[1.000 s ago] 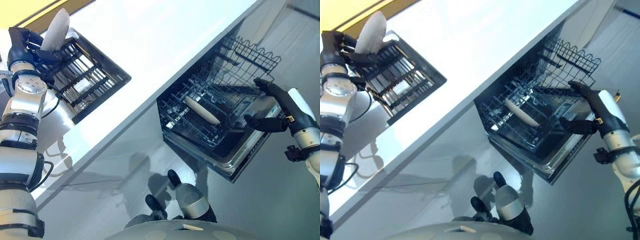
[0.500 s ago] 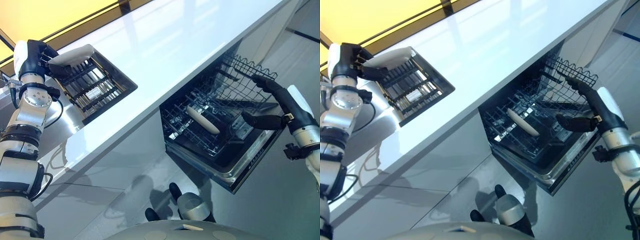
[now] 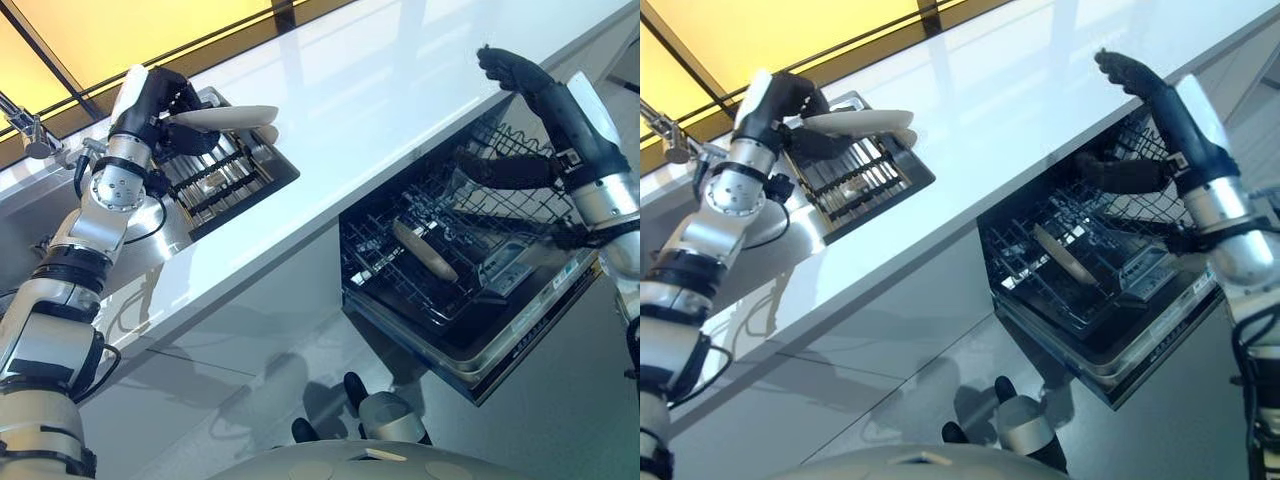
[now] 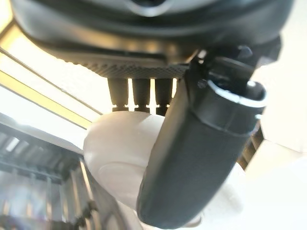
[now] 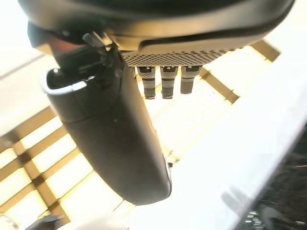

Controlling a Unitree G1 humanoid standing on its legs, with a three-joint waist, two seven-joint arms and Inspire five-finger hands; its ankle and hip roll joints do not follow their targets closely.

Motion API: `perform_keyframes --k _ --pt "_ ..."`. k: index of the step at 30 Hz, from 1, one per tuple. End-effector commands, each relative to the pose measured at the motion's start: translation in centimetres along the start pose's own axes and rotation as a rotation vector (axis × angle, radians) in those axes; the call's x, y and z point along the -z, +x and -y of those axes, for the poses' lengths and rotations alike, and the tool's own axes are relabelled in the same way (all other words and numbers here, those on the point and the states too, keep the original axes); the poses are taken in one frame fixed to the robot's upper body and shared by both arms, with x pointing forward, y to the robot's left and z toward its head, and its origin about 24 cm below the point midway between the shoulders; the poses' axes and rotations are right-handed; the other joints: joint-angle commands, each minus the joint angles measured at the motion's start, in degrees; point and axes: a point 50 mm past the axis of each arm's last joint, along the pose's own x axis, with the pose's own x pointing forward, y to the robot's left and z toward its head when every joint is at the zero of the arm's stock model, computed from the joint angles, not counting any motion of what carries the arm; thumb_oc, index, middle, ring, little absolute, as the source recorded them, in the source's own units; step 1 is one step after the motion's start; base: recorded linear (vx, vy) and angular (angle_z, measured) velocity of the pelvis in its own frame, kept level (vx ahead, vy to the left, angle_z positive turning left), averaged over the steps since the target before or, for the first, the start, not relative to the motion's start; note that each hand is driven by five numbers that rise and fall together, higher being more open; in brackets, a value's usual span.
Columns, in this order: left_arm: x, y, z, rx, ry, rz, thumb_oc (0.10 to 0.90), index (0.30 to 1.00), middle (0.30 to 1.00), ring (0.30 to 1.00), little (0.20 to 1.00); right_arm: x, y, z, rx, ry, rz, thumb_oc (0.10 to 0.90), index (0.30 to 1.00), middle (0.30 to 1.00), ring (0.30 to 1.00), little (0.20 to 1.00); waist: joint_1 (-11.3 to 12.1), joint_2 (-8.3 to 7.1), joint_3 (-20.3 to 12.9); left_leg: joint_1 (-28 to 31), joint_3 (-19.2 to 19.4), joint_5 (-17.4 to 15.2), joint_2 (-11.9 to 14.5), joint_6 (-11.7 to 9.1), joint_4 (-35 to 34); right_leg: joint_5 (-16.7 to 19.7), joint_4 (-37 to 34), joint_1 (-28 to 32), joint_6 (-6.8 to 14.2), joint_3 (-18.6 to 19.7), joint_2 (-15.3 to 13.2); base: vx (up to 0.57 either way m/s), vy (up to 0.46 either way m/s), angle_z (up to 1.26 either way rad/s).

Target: Pick up plates and place into dishwasher.

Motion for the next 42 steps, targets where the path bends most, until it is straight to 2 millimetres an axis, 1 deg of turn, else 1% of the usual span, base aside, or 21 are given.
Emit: perform_keyframes --k 1,2,3,7,11,13,15,16,19,20,30,42 --pt "-5.0 1.6 -2.2 -0.091 -0.044 0.242 0.100 0.300 0.300 0.300 0.200 -4.2 1.9 2.7 0.106 -0.048 0.247 0.800 0.900 0.900 0.900 0.900 2.63 0.14 -10.23 0.25 -2.12 -4.94 -1.02 -0.68 0.98 -7.59 4.55 0.54 6.48 -0.21 1.00 -0.01 0.018 0.09" --pt "-5.5 1.7 -1.7 -0.075 -0.047 0.268 0.100 0.300 0.300 0.300 0.200 -4.6 2.3 2.7 0.112 -0.047 0.272 0.800 0.900 0.900 0.900 0.900 3.14 0.01 -10.60 0.01 -2.32 -4.68 -1.06 -0.70 0.82 -7.26 4.40 0.34 6.45 -0.08 1.00 0.00 0.018 0.08" --pt "-5.5 1.7 -1.7 -0.075 -0.047 0.268 0.100 0.300 0.300 0.300 0.200 -4.6 2.3 2.7 0.112 -0.047 0.272 0.800 0.900 0.900 0.900 0.900 3.14 0.01 -10.60 0.01 -2.32 -4.68 -1.06 -0.70 0.82 -7.26 4.40 0.34 6.45 -0.08 1.00 -0.01 0.011 0.09" --pt "-6.8 1.7 -0.8 -0.045 -0.068 0.320 0.100 0.300 0.300 0.300 0.200 -5.4 3.1 2.5 0.100 -0.042 0.311 0.800 0.900 0.900 0.900 0.900 3.84 -0.21 -10.90 -0.17 -3.05 -4.61 -1.16 -0.69 0.86 -7.14 4.39 0.34 6.48 -0.11 0.87 0.00 0.018 0.07" --pt "-7.6 1.7 -0.4 -0.027 -0.076 0.363 0.100 0.300 0.300 0.300 0.200 -5.6 3.8 2.0 0.059 -0.032 0.307 0.800 0.900 0.900 0.900 0.900 4.48 -0.47 -10.99 -0.36 -3.72 -4.59 -1.20 -0.66 0.93 -7.18 4.45 0.34 6.40 -0.33 0.80 -0.01 0.017 0.07" --pt "-8.4 1.6 0.1 -0.006 -0.077 0.398 0.100 0.300 0.300 0.300 0.200 -5.5 4.3 1.6 0.031 -0.017 0.297 0.800 0.900 0.900 0.900 0.900 5.06 -0.75 -11.08 -0.45 -4.16 -4.51 -1.18 -0.66 0.86 -7.21 4.40 0.41 6.31 -0.63 0.78 0.00 0.000 0.00" --pt "-8.7 1.6 0.2 0.000 -0.080 0.410 0.100 0.300 0.300 0.300 0.200 -5.5 4.5 1.5 0.021 -0.014 0.297 0.800 0.900 0.900 0.900 0.900 5.19 -0.86 -11.12 -0.48 -4.27 -4.51 -1.16 -0.64 0.87 -7.23 4.38 0.44 6.29 -0.77 0.73 0.00 -0.005 0.02" --pt "-9.2 1.5 0.4 0.010 -0.090 0.432 0.100 0.300 0.300 0.300 0.200 -5.4 4.7 1.1 0.010 -0.012 0.296 0.800 0.900 0.900 0.900 0.900 5.59 -1.07 -11.16 -0.54 -4.55 -4.48 -1.17 -0.61 0.92 -7.24 4.38 0.51 6.24 -1.05 0.69 0.00 -0.009 0.03" --pt "-9.8 1.5 0.6 0.016 -0.097 0.452 0.100 0.300 0.300 0.300 0.200 -5.6 5.0 0.8 -0.011 -0.009 0.297 0.800 0.900 0.900 0.900 0.900 5.86 -1.22 -11.18 -0.57 -4.87 -4.49 -1.21 -0.56 0.89 -7.26 4.37 0.54 6.19 -1.20 0.67 0.00 -0.008 0.10" --pt "-10.3 1.5 0.7 0.022 -0.101 0.474 0.100 0.300 0.300 0.300 0.200 -5.5 5.3 0.4 -0.042 -0.013 0.294 0.800 0.900 0.900 0.900 0.900 6.15 -1.34 -11.11 -0.57 -5.25 -4.52 -1.25 -0.53 0.90 -7.29 4.37 0.63 6.13 -1.39 0.63 -0.01 -0.006 0.08" --pt "-12.3 1.2 1.1 0.040 -0.120 0.555 0.100 0.300 0.300 0.300 0.200 -5.4 6.4 -1.3 -0.171 -0.004 0.267 0.800 0.900 0.900 0.900 0.900 7.23 -1.80 -11.11 -0.74 -6.25 -4.28 -1.20 -0.56 0.86 -7.32 4.29 0.90 6.01 -2.11 0.50 0.00 -0.005 0.03" --pt "-13.9 1.0 1.5 0.070 -0.153 0.617 0.100 0.300 0.300 0.300 0.200 -5.8 7.1 -2.3 -0.211 0.026 0.278 0.800 0.900 0.900 0.900 0.900 7.76 -1.79 -10.96 -0.63 -6.89 -4.33 -1.20 -0.46 0.80 -7.40 4.28 1.13 5.93 -2.27 0.49 0.00 0.000 0.00"
